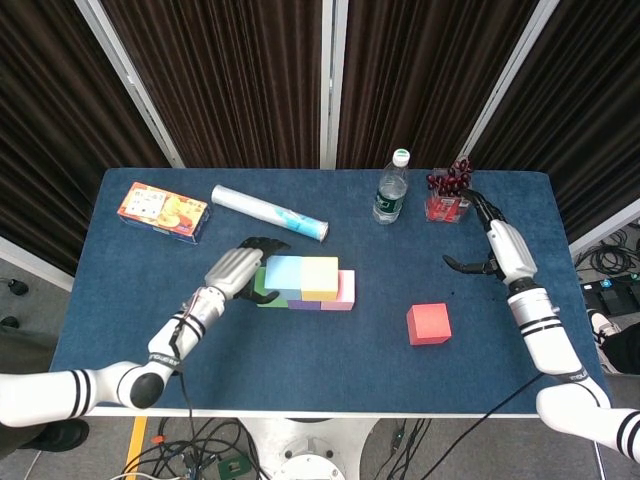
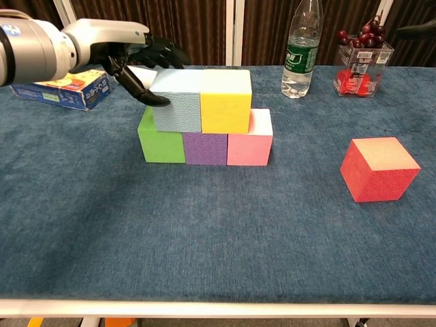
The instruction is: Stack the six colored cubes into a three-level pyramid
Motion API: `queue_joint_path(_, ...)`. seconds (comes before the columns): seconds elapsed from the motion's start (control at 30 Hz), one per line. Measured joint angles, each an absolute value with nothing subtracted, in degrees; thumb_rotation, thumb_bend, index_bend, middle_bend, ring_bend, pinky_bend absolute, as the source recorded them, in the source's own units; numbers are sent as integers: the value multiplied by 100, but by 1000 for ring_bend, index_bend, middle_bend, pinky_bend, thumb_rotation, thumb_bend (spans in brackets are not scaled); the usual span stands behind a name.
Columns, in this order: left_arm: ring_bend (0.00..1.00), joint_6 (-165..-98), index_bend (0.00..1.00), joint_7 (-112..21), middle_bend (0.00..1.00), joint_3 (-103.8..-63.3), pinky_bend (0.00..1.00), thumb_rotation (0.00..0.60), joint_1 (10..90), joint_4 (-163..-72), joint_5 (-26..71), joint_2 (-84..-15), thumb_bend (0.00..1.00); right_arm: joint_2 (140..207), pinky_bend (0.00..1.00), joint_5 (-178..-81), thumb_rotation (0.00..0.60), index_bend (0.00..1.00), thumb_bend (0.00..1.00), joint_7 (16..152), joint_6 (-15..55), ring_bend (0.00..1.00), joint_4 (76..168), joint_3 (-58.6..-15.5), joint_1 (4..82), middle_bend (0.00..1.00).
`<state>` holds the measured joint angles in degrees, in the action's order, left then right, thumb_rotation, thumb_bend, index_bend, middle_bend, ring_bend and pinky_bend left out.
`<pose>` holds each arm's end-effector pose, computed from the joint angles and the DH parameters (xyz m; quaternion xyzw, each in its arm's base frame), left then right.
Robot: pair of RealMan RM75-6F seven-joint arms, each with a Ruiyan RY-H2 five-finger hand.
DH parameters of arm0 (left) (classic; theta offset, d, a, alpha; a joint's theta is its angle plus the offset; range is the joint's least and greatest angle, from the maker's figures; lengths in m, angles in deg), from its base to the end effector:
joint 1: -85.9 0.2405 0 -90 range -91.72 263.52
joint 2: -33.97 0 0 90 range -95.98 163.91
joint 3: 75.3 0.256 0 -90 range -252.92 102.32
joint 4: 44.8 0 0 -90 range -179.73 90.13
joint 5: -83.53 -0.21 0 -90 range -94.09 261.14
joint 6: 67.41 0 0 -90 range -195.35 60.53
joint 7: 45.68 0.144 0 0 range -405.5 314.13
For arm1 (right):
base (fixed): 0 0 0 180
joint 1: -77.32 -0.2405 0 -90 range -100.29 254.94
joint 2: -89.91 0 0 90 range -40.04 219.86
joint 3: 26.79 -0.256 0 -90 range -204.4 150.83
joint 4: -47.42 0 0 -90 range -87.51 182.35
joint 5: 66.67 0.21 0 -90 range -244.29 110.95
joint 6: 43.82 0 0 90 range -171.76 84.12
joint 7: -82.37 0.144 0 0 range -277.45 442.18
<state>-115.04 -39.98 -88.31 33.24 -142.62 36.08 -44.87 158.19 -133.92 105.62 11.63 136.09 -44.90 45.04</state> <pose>-0.0868 0.3562 0.0129 -0.6890 -0.5270 -0.4015 0.2938 -0.2144 -0.3652 0.1298 0.5301 -0.5432 0.5200 0.3919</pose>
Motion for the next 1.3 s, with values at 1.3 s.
queue_joint_path(1.3, 12, -13154, 143, -3873, 102, -8487, 30, 600, 5158, -14326, 2853, -2683, 264, 15573, 0, -14576, 600, 0, 10, 8342, 1589, 0, 14513, -3093, 5397, 92)
